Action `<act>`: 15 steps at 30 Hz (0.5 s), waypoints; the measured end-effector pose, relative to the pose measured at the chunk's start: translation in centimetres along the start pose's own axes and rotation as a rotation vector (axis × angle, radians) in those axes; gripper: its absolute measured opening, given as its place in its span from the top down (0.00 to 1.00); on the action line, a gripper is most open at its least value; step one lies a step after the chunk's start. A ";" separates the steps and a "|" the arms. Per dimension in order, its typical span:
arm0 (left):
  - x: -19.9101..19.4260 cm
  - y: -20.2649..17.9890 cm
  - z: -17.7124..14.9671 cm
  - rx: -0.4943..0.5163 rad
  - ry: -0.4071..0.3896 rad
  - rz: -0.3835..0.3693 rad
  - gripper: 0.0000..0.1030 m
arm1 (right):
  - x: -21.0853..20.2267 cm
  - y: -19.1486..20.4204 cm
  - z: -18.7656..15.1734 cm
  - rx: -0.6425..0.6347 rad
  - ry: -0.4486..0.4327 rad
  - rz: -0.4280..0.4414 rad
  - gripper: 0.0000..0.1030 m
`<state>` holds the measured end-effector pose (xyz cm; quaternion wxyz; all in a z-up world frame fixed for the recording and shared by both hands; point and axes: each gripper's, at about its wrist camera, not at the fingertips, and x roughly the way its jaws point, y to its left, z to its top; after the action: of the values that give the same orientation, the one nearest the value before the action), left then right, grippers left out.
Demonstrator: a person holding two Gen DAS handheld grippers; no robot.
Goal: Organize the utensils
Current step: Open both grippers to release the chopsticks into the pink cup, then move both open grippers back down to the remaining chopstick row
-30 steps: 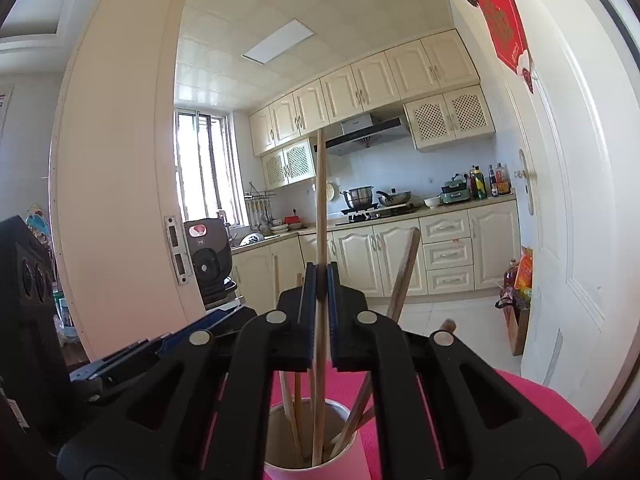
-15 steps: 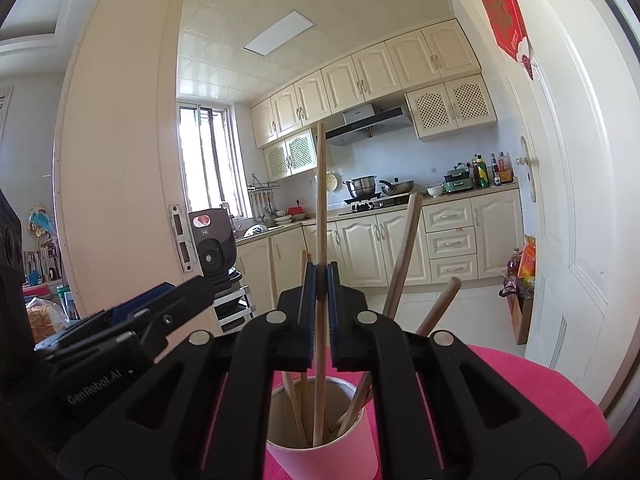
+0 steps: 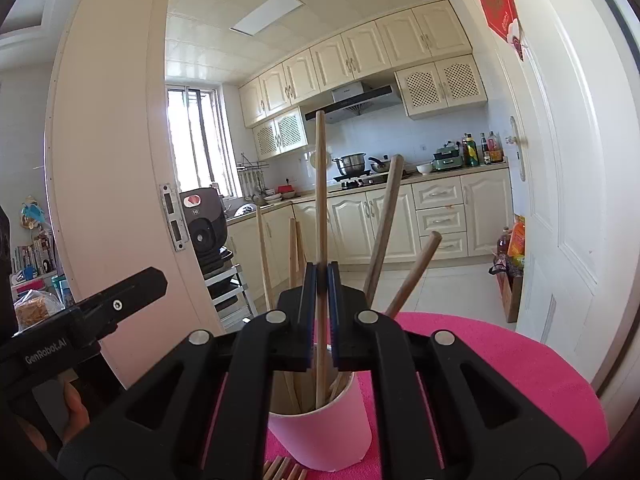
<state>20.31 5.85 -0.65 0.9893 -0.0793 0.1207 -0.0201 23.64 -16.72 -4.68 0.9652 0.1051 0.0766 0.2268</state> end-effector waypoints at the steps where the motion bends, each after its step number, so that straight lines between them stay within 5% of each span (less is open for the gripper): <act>1: -0.1 0.0 -0.1 0.001 0.006 -0.001 0.39 | -0.2 0.0 0.1 0.001 0.006 -0.004 0.92; 6: -1.1 -0.2 -0.4 0.012 0.037 0.004 0.38 | -2.0 0.7 0.1 -0.019 0.007 -0.003 0.59; 15: -3.4 -0.4 -2.0 0.012 0.158 -0.019 0.38 | -5.7 1.7 0.1 -0.041 0.029 -0.024 0.58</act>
<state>16.54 5.34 -1.70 0.9769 -0.0725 0.1977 -0.0366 17.85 -17.83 -3.63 0.9686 0.0813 0.0875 0.2182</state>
